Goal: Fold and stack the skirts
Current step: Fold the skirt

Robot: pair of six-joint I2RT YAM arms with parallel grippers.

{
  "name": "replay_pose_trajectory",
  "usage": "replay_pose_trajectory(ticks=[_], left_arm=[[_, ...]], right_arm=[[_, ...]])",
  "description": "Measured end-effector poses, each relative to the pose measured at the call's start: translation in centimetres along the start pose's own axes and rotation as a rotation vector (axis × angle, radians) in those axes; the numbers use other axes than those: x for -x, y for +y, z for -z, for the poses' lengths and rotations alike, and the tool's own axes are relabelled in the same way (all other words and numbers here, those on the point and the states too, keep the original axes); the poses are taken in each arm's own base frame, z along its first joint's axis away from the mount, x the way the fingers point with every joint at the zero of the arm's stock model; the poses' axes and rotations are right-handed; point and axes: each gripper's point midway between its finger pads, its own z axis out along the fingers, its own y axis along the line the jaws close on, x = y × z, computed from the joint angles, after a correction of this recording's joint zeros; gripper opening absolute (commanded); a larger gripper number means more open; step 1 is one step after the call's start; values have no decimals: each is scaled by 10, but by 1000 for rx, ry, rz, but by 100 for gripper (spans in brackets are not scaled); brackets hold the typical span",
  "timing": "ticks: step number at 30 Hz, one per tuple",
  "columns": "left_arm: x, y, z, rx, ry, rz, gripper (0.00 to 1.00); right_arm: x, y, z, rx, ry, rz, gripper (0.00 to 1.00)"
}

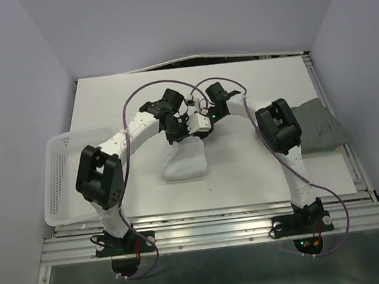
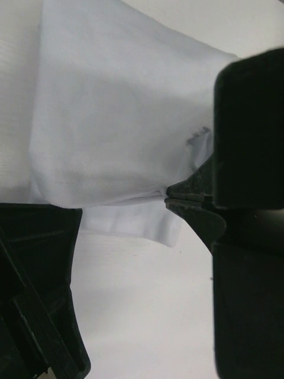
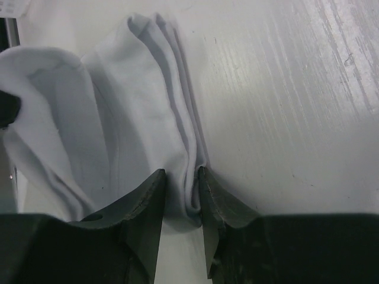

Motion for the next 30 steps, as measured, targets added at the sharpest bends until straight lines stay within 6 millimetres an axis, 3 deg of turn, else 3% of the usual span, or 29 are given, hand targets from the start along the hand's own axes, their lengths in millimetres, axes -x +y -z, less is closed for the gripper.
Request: replay_pose_trajectory(ticks=[12,15,16,21,25,30], left_arm=[[-18,33,-36,48,25,-39,1],[-20,38,-41,62,20,-41,13],[-19,40,-41,69,17,-42,21],[-19,49,-40,102,10,-33,34],[-21,64,-26,132,14,-2,41],[-9,112,22,252,-42,71,45]], right_arm=[[-2,0,0,-2,7,-3,45],[-2,0,0,-3,9,-8,49],[-2,1,0,-2,10,-10,52],[0,0,5,-26,12,-27,55],[3,-9,18,-109,20,-32,58],[10,-32,58,-258,-3,-61,58]])
